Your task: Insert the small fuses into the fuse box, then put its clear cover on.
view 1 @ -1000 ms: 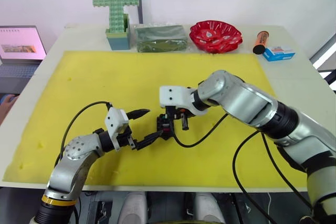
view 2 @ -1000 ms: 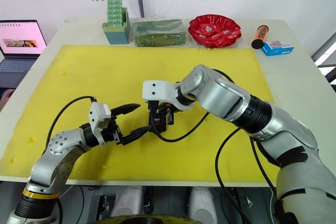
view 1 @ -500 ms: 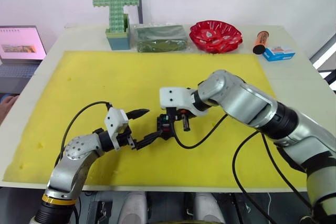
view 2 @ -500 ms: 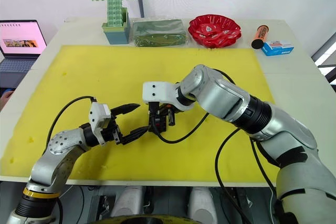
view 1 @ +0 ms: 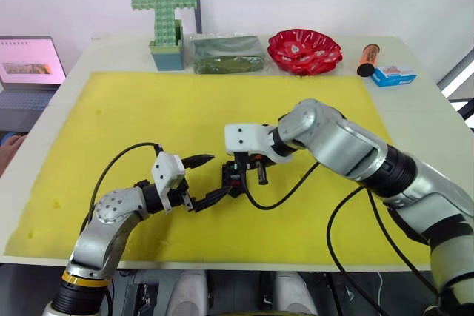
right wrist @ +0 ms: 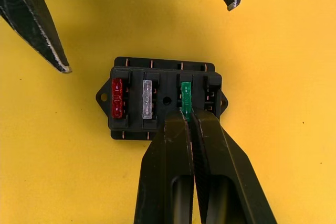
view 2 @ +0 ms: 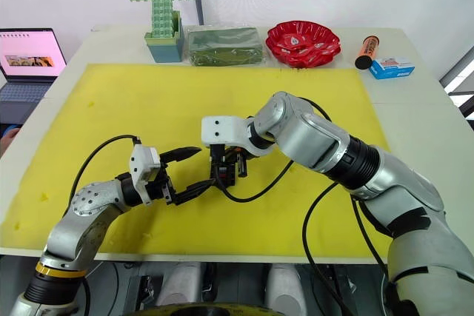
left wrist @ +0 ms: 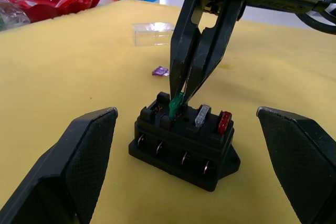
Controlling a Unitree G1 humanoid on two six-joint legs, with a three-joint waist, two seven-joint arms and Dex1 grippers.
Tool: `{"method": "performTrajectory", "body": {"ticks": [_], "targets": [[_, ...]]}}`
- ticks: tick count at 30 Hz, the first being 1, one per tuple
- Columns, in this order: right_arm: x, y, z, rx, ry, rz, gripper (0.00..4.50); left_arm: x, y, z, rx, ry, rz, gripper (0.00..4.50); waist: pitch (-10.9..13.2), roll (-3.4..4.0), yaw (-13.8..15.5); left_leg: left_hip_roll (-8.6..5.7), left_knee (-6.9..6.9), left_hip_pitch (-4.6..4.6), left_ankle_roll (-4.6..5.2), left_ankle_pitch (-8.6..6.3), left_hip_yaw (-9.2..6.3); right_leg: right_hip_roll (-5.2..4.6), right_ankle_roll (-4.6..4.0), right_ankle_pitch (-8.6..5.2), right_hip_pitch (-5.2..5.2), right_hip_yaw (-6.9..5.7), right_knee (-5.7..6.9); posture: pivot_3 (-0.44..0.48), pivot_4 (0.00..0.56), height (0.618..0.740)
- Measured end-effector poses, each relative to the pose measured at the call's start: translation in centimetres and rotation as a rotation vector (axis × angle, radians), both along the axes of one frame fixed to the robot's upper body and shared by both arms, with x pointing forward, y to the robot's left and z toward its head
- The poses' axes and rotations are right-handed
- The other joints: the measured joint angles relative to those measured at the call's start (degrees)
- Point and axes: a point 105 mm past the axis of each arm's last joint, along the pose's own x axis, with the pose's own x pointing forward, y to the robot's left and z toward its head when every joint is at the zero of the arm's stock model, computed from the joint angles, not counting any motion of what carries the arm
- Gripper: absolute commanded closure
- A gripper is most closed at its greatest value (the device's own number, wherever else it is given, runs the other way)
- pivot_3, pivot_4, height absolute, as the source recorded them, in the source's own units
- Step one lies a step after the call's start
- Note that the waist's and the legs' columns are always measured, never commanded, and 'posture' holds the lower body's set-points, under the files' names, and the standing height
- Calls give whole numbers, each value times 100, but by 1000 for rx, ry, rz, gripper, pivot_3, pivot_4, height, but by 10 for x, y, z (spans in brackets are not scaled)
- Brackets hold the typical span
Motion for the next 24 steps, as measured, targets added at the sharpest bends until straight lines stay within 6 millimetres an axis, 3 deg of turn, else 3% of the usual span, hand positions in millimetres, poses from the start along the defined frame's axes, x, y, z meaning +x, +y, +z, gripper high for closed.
{"method": "performTrajectory", "body": {"ticks": [9,12,24], "targets": [[0,2,0,3,7,-7,4446,7,-1,-2,41,-40,-5,0,-1,0,-4,0,0,2,0,0,0,0,0,0,0,0,5,0,150,740],[1,2,-2,6,14,-12,3805,6,-5,-5,46,-34,-23,0,-1,0,-5,0,0,3,0,0,0,0,0,0,0,0,8,0,150,740],[3,0,-4,14,27,-17,3805,7,-5,-5,46,-34,-23,0,-1,0,-3,0,1,4,0,0,-1,0,0,0,-2,0,17,0,150,740]]}}
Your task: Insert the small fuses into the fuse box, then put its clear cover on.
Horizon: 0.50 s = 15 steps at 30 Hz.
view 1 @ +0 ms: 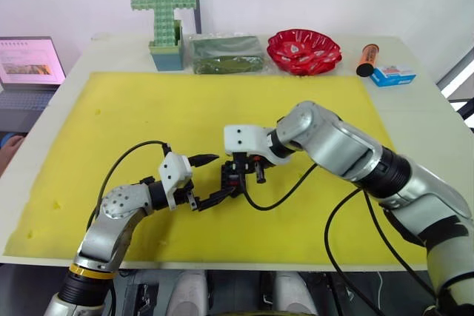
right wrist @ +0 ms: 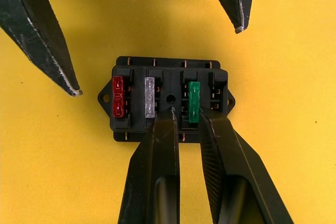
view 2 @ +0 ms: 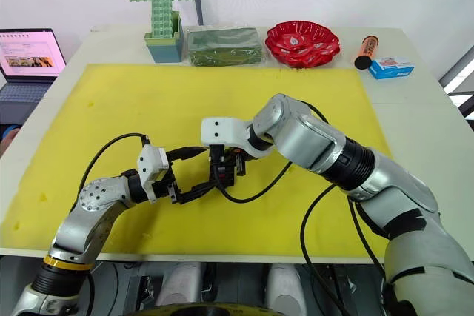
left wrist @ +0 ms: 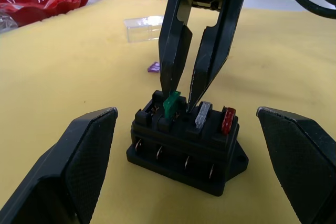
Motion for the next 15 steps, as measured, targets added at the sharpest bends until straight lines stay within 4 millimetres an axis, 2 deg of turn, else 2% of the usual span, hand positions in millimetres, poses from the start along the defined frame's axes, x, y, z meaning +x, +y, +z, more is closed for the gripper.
{"method": "performTrajectory", "body": {"ticks": [6,14,15], "targets": [[5,-1,23,65,-23,-10,3805,2,0,3,0,-11,-3,0,0,0,-2,0,-1,0,0,0,0,0,0,0,0,0,0,0,150,740],[-1,-1,50,221,59,-74,3805,4,-1,7,0,-25,-9,0,0,0,2,0,0,0,0,0,-1,0,0,0,0,0,6,0,150,740],[-2,-2,50,221,56,-76,3992,4,-1,7,0,-25,-9,0,0,0,5,0,0,0,0,0,-1,0,0,0,0,0,5,0,150,740]]}}
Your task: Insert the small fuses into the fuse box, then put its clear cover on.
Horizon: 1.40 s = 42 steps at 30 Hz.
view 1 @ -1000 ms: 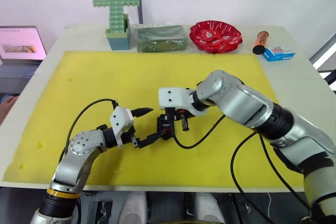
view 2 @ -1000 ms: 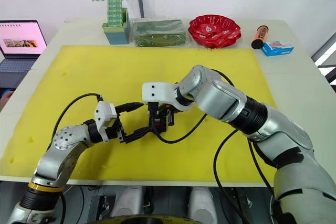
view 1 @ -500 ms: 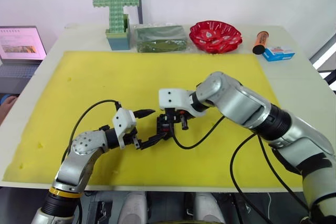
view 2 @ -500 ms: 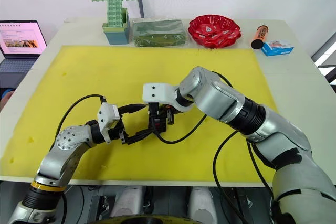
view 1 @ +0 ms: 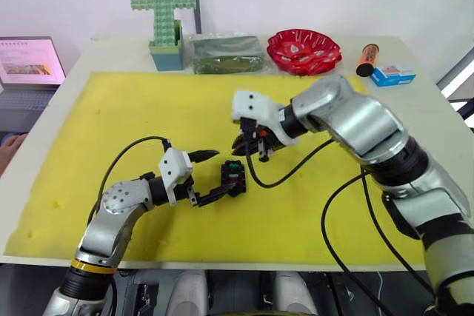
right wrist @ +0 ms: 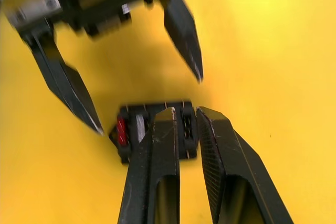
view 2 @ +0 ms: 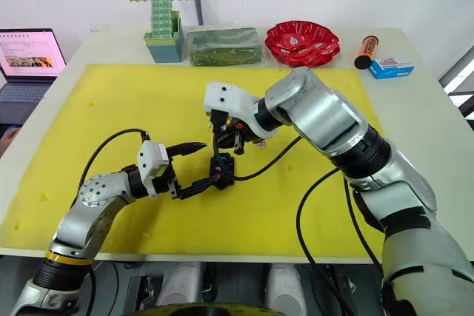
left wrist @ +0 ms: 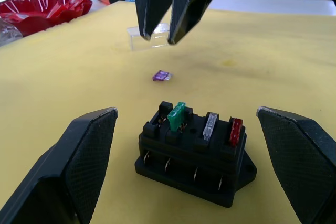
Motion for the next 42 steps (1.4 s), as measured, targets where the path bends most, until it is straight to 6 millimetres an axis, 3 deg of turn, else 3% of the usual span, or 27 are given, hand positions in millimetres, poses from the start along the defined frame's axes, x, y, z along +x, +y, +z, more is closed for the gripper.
{"method": "performTrajectory", "body": {"ticks": [3,16,42], "targets": [[-4,-1,-11,3,22,2,4472,0,0,0,1,-1,-6,0,-1,-1,0,0,0,0,0,0,0,0,0,0,1,0,0,0,150,740],[1,-6,-44,-23,38,-59,4472,3,1,-1,9,6,-14,0,-1,-1,-2,0,1,0,0,0,0,0,0,0,0,0,3,0,150,740],[4,-6,-46,-18,35,-60,4472,4,1,-1,10,8,-11,0,-1,-1,-5,0,1,1,0,0,-1,0,0,0,0,0,3,0,150,740]]}}
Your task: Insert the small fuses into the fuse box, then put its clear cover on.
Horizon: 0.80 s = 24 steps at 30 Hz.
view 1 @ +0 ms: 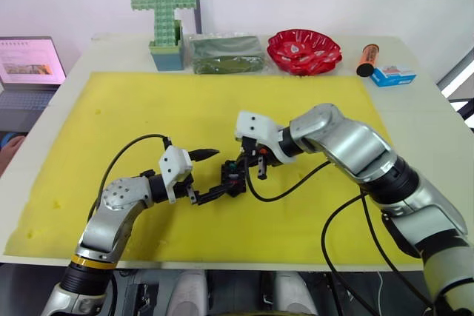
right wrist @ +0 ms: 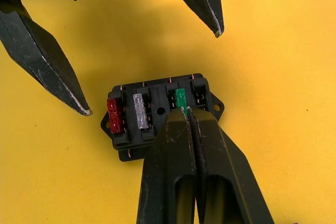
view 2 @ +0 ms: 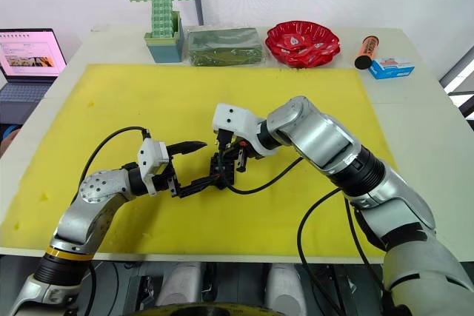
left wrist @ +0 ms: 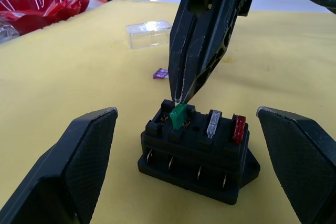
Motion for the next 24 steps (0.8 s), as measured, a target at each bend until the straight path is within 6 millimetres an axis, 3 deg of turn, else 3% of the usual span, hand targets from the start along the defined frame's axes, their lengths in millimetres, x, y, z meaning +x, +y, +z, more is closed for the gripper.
{"method": "performTrajectory", "body": {"ticks": [24], "targets": [[-1,3,-8,-42,-39,49,4472,0,1,0,7,2,7,0,-2,0,-12,1,-3,24,0,0,0,0,-1,-1,17,0,4,0,150,740]]}}
